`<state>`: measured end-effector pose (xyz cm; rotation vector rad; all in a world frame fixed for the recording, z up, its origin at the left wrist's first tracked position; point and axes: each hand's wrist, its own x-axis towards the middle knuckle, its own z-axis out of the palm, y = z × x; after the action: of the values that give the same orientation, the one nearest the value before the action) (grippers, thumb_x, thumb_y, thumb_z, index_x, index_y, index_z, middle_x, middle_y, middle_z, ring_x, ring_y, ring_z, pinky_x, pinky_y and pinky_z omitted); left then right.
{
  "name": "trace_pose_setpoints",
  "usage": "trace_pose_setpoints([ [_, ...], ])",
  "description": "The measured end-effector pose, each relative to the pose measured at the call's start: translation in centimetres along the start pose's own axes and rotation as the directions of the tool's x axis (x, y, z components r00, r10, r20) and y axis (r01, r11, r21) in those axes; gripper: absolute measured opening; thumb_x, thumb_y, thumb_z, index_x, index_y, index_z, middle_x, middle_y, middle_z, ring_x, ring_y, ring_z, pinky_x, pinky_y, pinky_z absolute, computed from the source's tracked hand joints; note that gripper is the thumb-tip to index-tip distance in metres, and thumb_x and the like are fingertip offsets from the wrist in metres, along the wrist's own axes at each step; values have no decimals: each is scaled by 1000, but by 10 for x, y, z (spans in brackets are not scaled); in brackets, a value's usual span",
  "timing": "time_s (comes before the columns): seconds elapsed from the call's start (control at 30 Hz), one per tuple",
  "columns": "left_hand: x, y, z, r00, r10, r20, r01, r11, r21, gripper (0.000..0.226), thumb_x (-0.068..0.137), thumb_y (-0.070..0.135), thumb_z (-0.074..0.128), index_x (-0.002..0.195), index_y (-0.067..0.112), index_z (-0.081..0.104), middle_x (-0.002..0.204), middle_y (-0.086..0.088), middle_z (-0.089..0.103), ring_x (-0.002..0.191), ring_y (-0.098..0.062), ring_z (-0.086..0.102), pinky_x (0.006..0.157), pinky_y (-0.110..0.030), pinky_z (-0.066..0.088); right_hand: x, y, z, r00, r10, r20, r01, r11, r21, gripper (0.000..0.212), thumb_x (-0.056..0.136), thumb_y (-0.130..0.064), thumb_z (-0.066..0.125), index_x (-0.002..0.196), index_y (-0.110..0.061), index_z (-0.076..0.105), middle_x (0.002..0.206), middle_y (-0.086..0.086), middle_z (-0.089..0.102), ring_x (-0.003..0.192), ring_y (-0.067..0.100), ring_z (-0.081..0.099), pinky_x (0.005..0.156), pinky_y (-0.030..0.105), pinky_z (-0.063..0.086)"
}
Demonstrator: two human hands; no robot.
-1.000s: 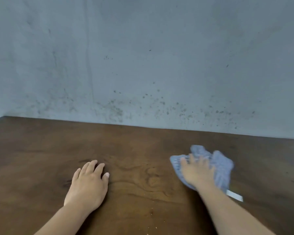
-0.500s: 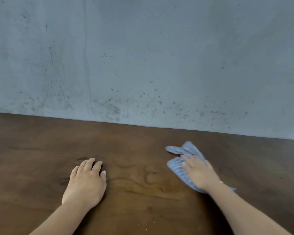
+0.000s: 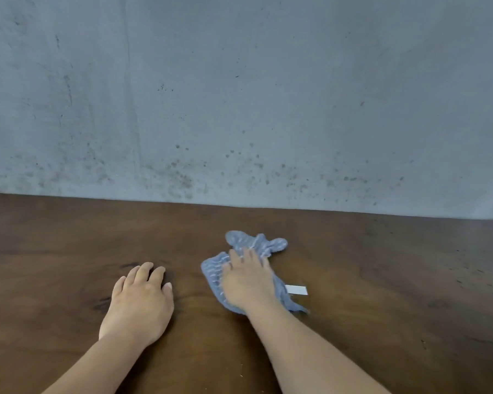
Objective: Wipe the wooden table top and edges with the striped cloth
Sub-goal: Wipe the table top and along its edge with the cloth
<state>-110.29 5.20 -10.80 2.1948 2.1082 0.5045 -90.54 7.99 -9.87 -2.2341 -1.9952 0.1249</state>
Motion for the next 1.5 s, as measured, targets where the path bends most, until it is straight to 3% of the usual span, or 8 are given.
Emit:
trace_pose_setpoints([
  [0.07, 1, -1, -1, 1000, 0, 8, 0, 1000, -6, 52, 100, 42, 22, 149, 24, 27, 158, 2, 19, 146, -17, 12, 120, -35, 11, -14, -33, 1, 975, -219, 49, 219, 976, 8, 55, 104, -40, 12, 157, -25, 14, 165, 1, 6, 151, 17, -1, 122, 43, -4],
  [0.2, -1, -2, -1, 1000, 3, 0, -3, 1000, -1, 51, 100, 43, 26, 147, 24, 31, 156, 3, 23, 145, -16, 15, 119, -34, 13, -22, 13, -12, 961, -263, 82, 262, 965, 27, 52, 105, -42, 14, 155, -31, 17, 164, -7, 10, 150, 11, 3, 121, 39, -2],
  [0.37, -3, -2, -6, 1000, 2, 23, -1, 999, -38, 51, 100, 43, 28, 147, 24, 32, 157, 3, 23, 145, -15, 14, 119, -32, 11, -30, 160, -38, 997, 66, 46, -60, 990, -127, 50, 105, -41, 15, 154, -30, 24, 162, -10, 17, 149, 14, 13, 118, 41, 16],
  [0.57, -15, -13, -24, 998, 48, 44, -42, 991, -128, 48, 99, 42, 38, 144, 24, 39, 156, 4, 25, 144, -13, 19, 118, -29, 16, -51, 292, -49, 855, 518, -31, -519, 852, -63, 63, 96, -49, 13, 153, -28, 27, 161, -2, 25, 147, 22, 23, 118, 53, 18],
  [0.73, -43, -42, -34, 1000, 9, -3, -9, 997, -75, 51, 98, 47, 36, 145, 27, 36, 156, 5, 23, 145, -12, 16, 118, -30, 14, -53, 221, -45, 879, 477, -22, -477, 876, -78, 59, 100, -43, 17, 157, -26, 18, 163, 4, 16, 149, 23, 15, 120, 48, 13],
  [0.87, -54, -48, -31, 1000, -1, 4, 1, 998, -58, 54, 99, 50, 29, 147, 28, 31, 156, 6, 20, 145, -11, 11, 119, -30, 8, -49, 105, -26, 993, 115, -11, -115, 992, -58, 55, 103, -42, 16, 156, -30, 17, 164, 2, 15, 151, 19, 9, 121, 43, 8],
  [1.07, -56, -46, -28, 1000, -2, -16, 2, 1000, -25, 51, 100, 46, 24, 148, 27, 27, 155, 5, 18, 145, -12, 9, 120, -33, 6, -25, -55, 5, 953, -289, 91, 291, 957, -6, 56, 103, -48, 11, 157, -33, 10, 165, -2, 3, 151, 16, -3, 122, 42, -1],
  [1.5, -51, -51, -26, 999, 28, -15, -29, 998, -53, 44, 101, 28, 31, 143, 20, 38, 151, -1, 32, 141, -18, 24, 117, -36, 18, -156, -105, 7, 950, -275, 144, 283, 959, -33, 54, 103, -46, 10, 156, -36, 2, 165, 3, -8, 150, 28, -15, 119, 55, -8],
])
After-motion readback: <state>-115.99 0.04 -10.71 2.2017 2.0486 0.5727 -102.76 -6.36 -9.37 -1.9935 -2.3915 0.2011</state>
